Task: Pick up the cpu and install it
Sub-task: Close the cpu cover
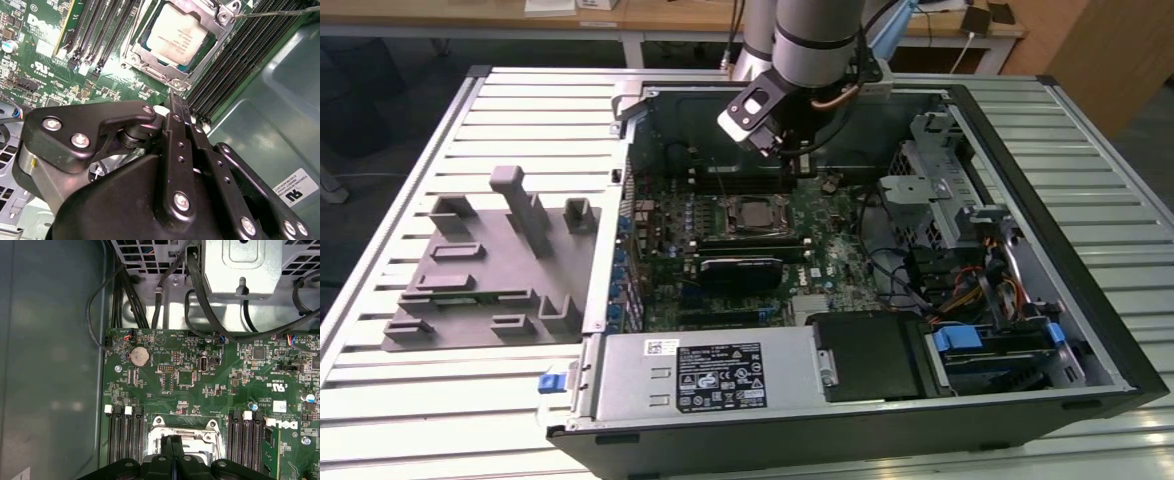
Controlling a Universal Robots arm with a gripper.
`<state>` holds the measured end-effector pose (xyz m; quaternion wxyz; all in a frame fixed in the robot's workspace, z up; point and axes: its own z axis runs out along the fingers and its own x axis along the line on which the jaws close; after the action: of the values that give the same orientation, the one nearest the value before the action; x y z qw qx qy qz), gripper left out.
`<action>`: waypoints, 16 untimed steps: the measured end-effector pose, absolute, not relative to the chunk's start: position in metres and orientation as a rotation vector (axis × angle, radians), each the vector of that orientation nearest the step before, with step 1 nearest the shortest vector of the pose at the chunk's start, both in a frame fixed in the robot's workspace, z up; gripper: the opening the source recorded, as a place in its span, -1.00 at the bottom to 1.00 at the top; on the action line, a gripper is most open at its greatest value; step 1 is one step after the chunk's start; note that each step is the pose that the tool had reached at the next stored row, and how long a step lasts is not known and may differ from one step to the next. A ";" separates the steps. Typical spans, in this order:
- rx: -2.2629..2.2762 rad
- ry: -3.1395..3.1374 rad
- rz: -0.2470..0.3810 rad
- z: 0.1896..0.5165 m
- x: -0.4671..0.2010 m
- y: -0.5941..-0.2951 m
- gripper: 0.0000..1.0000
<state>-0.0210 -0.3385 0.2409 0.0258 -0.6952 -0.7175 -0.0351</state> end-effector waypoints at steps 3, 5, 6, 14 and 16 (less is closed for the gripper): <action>-2.149 -2.218 -0.109 0.240 -0.021 -0.338 -0.79; -2.149 -2.218 -0.109 0.240 -0.021 -0.338 -0.79; -2.149 -2.218 -0.109 0.240 -0.021 -0.338 -0.79; -2.149 -2.218 -0.108 0.237 -0.026 -0.339 -0.79; -2.149 -2.218 -0.109 0.237 -0.029 -0.341 -0.79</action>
<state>-0.0288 -0.3405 0.2368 0.0259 -0.6952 -0.7175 -0.0351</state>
